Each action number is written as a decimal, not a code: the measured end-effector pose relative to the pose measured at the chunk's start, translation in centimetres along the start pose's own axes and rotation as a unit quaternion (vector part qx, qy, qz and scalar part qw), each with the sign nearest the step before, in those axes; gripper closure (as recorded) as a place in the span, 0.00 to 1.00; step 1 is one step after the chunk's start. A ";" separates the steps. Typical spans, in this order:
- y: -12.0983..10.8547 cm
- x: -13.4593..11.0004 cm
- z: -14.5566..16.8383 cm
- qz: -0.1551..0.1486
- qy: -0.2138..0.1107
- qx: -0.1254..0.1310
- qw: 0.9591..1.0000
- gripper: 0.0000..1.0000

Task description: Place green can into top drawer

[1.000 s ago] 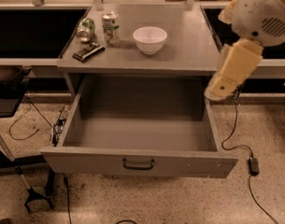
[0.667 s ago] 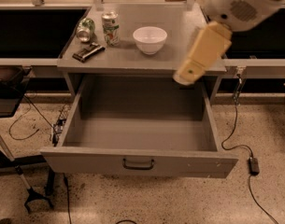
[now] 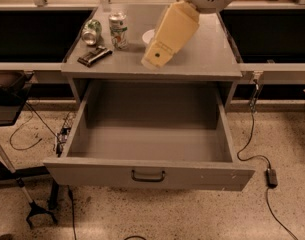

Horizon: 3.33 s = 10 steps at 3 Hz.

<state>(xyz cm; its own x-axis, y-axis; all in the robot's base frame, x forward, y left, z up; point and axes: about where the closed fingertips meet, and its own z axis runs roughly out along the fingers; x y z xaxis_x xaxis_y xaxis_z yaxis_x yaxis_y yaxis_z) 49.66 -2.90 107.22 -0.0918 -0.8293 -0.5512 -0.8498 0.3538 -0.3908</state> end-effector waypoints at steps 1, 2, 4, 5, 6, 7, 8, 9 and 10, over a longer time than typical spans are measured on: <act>-0.1 0.0 -0.9 0.021 0.000 0.027 0.999 0.00; -1.7 -1.5 0.9 0.023 0.004 0.044 0.999 0.00; -9.3 -8.0 11.9 -0.037 -0.023 0.053 0.998 0.00; -13.0 -12.1 17.3 -0.040 -0.043 0.073 0.996 0.00; -13.0 -12.1 17.3 -0.040 -0.043 0.073 0.996 0.00; -12.9 -12.2 17.7 -0.026 -0.029 0.088 0.995 0.00; -13.0 -14.7 20.3 -0.033 -0.013 0.112 0.993 0.00; -13.2 -18.8 24.3 -0.061 -0.007 0.130 0.990 0.00; -13.5 -21.6 28.7 -0.076 -0.001 0.131 0.988 0.00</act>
Offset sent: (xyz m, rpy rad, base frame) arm 0.0754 0.0299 -0.0105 -0.0300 -0.0616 -0.1130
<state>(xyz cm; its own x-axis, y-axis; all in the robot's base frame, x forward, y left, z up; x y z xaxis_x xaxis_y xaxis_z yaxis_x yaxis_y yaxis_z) 77.97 22.67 103.28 0.0284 -0.8804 -0.4734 -0.6904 0.3252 -0.6462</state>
